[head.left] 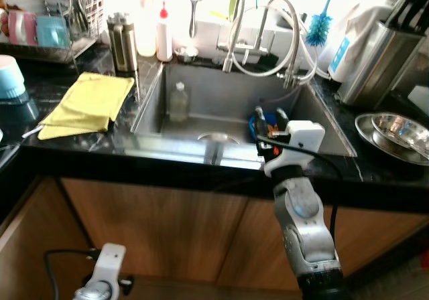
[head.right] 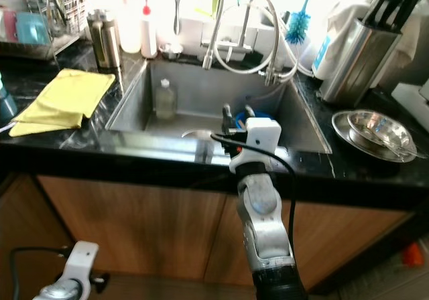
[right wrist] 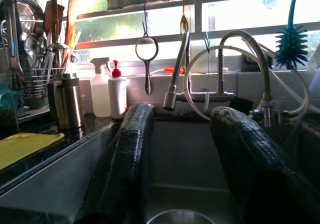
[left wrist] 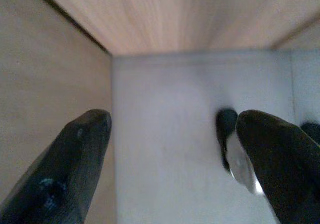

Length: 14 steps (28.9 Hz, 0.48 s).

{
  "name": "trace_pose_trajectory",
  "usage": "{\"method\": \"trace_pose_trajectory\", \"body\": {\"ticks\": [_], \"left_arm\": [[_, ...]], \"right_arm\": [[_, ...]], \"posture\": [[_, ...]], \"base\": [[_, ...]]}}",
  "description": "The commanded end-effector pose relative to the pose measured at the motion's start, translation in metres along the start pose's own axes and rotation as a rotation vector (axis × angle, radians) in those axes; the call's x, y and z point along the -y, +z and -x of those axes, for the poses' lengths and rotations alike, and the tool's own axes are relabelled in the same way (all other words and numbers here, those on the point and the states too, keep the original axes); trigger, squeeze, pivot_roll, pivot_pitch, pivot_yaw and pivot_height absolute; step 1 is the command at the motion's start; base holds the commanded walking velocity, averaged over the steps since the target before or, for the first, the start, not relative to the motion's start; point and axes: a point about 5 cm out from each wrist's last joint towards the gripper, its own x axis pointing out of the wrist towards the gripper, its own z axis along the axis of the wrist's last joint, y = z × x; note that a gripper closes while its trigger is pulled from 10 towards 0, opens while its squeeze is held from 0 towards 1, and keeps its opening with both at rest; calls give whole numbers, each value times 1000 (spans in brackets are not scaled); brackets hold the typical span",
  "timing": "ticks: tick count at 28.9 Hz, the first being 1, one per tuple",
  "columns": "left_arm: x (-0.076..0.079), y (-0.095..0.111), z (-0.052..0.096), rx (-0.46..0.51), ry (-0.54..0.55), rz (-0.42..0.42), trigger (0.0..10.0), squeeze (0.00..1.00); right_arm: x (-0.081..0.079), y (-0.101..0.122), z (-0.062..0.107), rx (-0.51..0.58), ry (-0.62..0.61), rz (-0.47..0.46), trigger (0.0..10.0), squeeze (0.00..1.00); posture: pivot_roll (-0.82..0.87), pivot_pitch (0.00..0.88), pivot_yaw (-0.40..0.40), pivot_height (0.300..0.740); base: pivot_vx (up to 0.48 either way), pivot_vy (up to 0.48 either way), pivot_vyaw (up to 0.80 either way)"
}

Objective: Kitchen organization

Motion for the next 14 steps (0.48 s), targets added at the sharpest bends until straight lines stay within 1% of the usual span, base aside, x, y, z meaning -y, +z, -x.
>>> {"method": "trace_pose_trajectory", "body": {"ticks": [1, 7, 14], "left_arm": [[-3, -1, 0, -6, 3, -22, 10000, 0], [-1, -1, 0, -9, -7, -62, 10000, 0], [3, 0, 0, -10, -9, -59, 10000, 0]], "right_arm": [[6, 1, 1, 2, -20, 8, 10000, 0], [8, 0, 2, 0, -30, 11, 10000, 0], [9, 0, 2, -4, -28, 23, 10000, 0]], "posture": [[161, 0, -83, 736], [162, 0, -83, 736], [163, 0, -83, 736]], "base": [[0, 0, 0], [0, 0, 0], [0, 0, 0]]}}
